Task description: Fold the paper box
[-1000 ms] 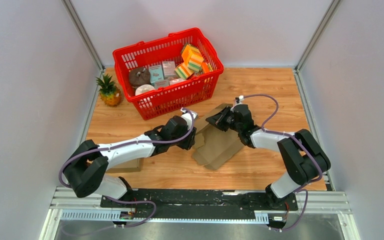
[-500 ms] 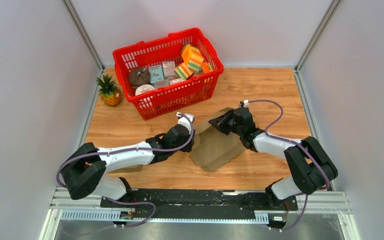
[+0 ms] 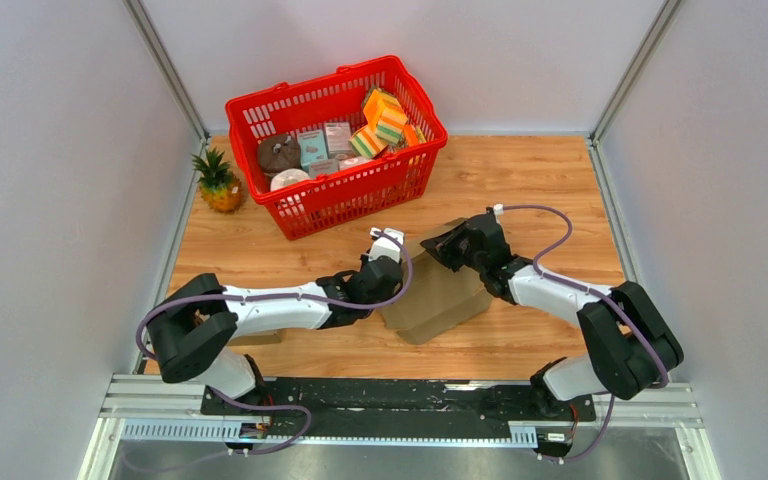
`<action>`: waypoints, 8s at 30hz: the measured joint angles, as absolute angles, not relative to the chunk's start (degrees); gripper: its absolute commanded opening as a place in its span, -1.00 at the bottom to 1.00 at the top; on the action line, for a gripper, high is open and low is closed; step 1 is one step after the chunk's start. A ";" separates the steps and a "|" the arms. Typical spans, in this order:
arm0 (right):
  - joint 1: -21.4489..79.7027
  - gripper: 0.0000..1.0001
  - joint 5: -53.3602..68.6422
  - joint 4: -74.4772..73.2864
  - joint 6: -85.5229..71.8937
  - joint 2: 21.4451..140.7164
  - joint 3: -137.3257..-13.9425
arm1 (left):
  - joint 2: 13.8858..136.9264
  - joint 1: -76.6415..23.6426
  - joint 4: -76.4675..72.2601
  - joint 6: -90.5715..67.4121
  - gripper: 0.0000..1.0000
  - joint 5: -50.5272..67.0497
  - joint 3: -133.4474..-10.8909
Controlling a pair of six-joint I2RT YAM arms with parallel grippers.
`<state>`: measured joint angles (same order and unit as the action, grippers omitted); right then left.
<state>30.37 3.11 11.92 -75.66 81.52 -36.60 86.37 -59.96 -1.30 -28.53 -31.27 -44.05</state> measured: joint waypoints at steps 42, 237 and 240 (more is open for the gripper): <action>35.70 0.48 -0.56 3.22 -78.37 72.55 -31.55 | 96.20 -64.14 -0.97 -45.91 -1.00 -57.39 -44.99; 13.19 0.31 -12.73 -37.21 -26.09 58.78 -46.46 | 93.62 -64.05 -7.09 -44.21 -1.00 -56.66 -40.23; 11.88 0.29 -11.51 -37.95 -22.11 71.46 -50.04 | 93.62 -64.05 -7.09 -44.18 -1.00 -56.66 -40.23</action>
